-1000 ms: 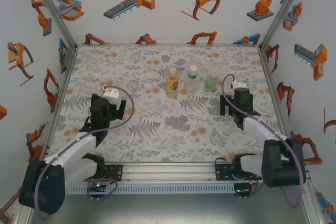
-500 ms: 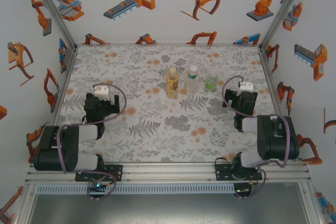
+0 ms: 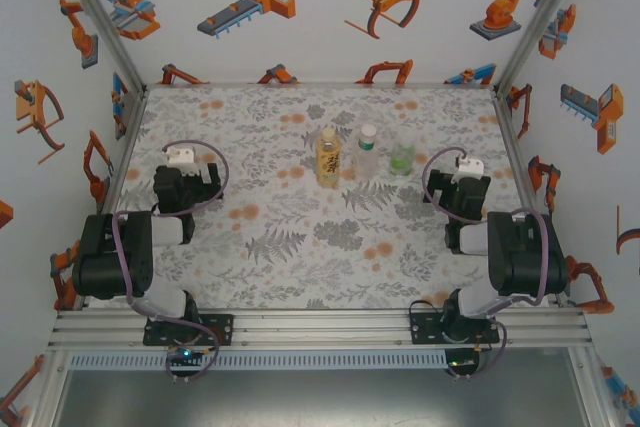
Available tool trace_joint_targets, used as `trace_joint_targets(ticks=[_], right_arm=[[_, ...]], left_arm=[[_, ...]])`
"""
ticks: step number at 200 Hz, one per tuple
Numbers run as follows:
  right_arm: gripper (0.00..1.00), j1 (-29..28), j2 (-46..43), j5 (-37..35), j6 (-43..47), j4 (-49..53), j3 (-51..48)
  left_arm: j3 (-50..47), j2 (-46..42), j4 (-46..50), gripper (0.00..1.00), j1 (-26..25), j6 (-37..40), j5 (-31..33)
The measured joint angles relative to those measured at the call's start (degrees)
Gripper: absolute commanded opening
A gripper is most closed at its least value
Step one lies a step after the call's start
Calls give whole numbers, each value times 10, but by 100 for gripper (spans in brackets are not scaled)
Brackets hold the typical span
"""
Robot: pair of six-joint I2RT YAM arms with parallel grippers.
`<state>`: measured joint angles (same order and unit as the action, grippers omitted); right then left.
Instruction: Screw on the bottle caps
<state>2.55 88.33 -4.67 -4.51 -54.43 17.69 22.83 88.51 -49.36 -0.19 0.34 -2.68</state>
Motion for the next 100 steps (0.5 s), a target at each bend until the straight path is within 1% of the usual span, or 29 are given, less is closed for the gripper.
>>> trace_joint_targets(ticks=[25, 64, 100], right_arm=[[99, 0, 0, 14, 1, 11, 9], [99, 0, 0, 62, 16, 26, 23], [99, 0, 0, 73, 16, 33, 23]], left_arm=[[0, 0, 9, 97, 0, -3, 3], [0, 0, 11, 97, 0, -4, 3], [0, 0, 11, 97, 0, -6, 3]])
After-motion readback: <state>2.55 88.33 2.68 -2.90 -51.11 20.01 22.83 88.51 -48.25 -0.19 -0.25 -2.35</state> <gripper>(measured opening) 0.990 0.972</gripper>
